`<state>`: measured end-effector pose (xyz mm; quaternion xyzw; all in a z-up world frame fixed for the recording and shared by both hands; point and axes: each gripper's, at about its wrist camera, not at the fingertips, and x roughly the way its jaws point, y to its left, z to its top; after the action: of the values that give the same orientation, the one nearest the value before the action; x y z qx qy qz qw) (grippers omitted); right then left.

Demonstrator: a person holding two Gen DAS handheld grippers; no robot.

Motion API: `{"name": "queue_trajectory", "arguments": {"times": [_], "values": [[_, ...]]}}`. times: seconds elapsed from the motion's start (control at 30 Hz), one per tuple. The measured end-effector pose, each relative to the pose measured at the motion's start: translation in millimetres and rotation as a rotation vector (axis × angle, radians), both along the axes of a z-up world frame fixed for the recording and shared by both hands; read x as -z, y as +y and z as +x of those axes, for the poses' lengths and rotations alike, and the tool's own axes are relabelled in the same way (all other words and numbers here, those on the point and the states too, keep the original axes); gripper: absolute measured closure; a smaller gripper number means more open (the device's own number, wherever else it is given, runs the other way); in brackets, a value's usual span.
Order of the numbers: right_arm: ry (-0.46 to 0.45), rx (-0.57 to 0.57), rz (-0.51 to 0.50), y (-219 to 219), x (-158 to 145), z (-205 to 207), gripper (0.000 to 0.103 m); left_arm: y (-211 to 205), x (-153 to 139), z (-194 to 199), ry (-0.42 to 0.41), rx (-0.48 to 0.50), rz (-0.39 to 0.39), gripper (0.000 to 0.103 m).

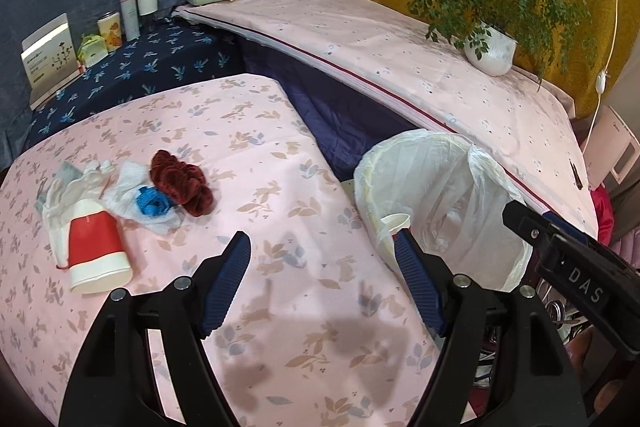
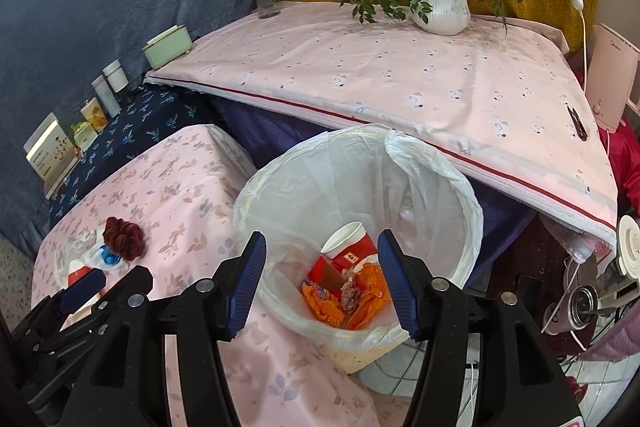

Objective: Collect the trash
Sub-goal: 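Move both tools back over the remaining items on the table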

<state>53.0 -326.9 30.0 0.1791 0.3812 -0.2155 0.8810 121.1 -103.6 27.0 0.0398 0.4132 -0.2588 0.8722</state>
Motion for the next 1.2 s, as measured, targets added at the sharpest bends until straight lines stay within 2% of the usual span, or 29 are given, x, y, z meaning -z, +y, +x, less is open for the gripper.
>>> {"name": "queue_trajectory", "arguments": {"times": [0.2,0.3,0.7,0.97,1.2], "values": [[-0.006,-0.046,-0.005,28.4,-1.9,1.7,0.041,37.0,-7.1,-0.6,-0.016,-0.066,-0.015,0.029],[0.000,-0.086,-0.010,46.8,0.4,5.7,0.041,63.5,-7.9,2.1,-0.022,-0.125,-0.024,0.023],[0.046,-0.218,-0.007,114.8,18.8,30.1,0.040,156.2,13.1,23.9,0.024,-0.319,-0.013,0.019],[0.067,-0.273,-0.005,142.6,28.3,49.5,0.039,180.6,33.4,37.9,0.083,-0.368,-0.009,0.011],[0.076,-0.295,-0.007,154.8,34.0,73.3,0.037,175.7,47.8,60.5,0.124,-0.381,0.013,0.011]]}}
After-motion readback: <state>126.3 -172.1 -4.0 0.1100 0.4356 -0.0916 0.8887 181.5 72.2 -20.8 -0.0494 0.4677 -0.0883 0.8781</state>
